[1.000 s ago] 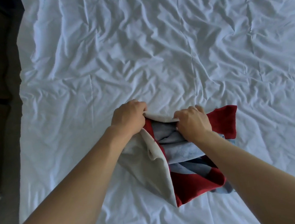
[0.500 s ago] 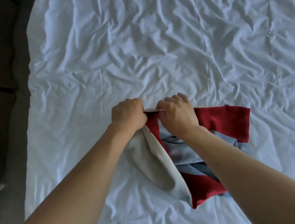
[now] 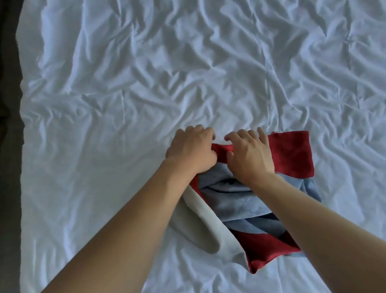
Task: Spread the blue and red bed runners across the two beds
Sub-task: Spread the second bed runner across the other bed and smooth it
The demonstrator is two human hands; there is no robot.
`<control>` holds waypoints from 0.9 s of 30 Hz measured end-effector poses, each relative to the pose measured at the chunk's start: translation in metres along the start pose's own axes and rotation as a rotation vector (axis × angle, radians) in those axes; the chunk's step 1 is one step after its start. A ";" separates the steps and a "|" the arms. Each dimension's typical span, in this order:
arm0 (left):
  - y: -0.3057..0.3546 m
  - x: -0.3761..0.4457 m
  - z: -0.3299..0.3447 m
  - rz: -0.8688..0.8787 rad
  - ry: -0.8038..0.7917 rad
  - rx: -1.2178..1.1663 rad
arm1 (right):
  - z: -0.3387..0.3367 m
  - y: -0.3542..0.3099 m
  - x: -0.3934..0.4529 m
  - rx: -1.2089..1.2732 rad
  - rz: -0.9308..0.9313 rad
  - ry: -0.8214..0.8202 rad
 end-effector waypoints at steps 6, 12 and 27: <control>0.056 0.056 0.042 0.082 -0.138 0.090 | 0.000 0.087 -0.003 0.037 0.349 0.041; 0.062 0.075 0.054 0.054 -0.106 0.137 | 0.013 0.154 -0.006 0.040 0.682 -0.058; 0.063 0.075 0.022 0.314 0.051 0.011 | 0.001 0.061 0.017 0.282 0.100 0.259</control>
Point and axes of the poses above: each hand's wrist, its own x-axis towards the middle knuckle, its own z-axis out of the palm, y = z × x, the point moved 3 cm from there along x, towards the middle knuckle, and after that the axes turned 5 degrees about z, right-handed, at the moved point
